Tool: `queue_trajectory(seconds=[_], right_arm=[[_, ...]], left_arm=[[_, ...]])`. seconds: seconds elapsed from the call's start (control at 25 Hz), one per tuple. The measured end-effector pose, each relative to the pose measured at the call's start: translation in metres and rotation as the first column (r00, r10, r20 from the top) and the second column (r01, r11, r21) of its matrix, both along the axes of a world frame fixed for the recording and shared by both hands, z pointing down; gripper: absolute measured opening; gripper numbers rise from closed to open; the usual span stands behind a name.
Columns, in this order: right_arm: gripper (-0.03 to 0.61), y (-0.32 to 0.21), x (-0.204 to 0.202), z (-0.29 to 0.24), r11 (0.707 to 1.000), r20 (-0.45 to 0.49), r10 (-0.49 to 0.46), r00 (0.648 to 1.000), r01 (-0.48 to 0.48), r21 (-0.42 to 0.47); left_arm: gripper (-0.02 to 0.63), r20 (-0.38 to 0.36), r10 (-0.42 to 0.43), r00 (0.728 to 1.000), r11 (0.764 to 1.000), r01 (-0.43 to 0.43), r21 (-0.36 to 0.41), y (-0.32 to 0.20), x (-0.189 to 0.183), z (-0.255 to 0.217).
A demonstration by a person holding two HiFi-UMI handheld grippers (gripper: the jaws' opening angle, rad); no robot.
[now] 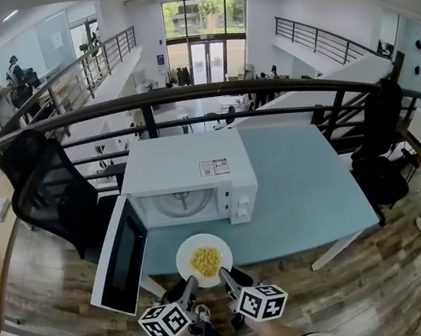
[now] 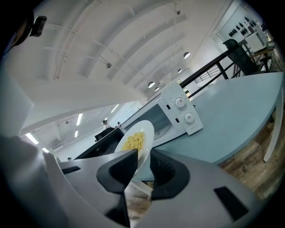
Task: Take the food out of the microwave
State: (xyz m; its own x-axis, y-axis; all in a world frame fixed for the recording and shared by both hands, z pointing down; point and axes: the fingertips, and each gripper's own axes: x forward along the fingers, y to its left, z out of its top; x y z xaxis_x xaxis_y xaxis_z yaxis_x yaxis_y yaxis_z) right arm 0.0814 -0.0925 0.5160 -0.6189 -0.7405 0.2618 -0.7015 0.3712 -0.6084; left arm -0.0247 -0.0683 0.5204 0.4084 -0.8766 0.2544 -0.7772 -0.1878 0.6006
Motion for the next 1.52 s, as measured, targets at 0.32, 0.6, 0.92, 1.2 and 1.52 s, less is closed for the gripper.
queue_trajectory(seconds=[0.32, 0.6, 0.92, 1.2, 1.52], right_arm=[[0.094, 0.027, 0.009, 0.006, 1.0, 0.005, 0.015, 1.0, -0.015, -0.021], [0.092, 0.045, 0.009, 0.015, 0.999, -0.007, -0.002, 1.0, 0.002, -0.038], [0.089, 0.054, 0.006, 0.02, 0.999, -0.009, -0.008, 1.0, 0.008, -0.051], [0.089, 0.056, 0.005, 0.023, 0.999, -0.011, -0.005, 1.0, 0.005, -0.054], [0.089, 0.053, 0.006, 0.023, 0.999, -0.01, -0.007, 1.0, 0.007, -0.051]], left_arm=[[0.104, 0.006, 0.016, 1.0, 1.0, -0.016, -0.013, 0.027, 0.008, 0.006], [0.104, 0.001, 0.012, 1.0, 0.999, -0.012, -0.039, 0.045, 0.009, 0.017], [0.104, -0.004, 0.0, 1.0, 0.999, 0.0, -0.049, 0.056, 0.006, 0.022], [0.104, -0.003, 0.001, 1.0, 0.999, -0.001, -0.052, 0.058, 0.006, 0.025], [0.104, -0.002, 0.005, 1.0, 0.999, -0.005, -0.048, 0.056, 0.006, 0.024]])
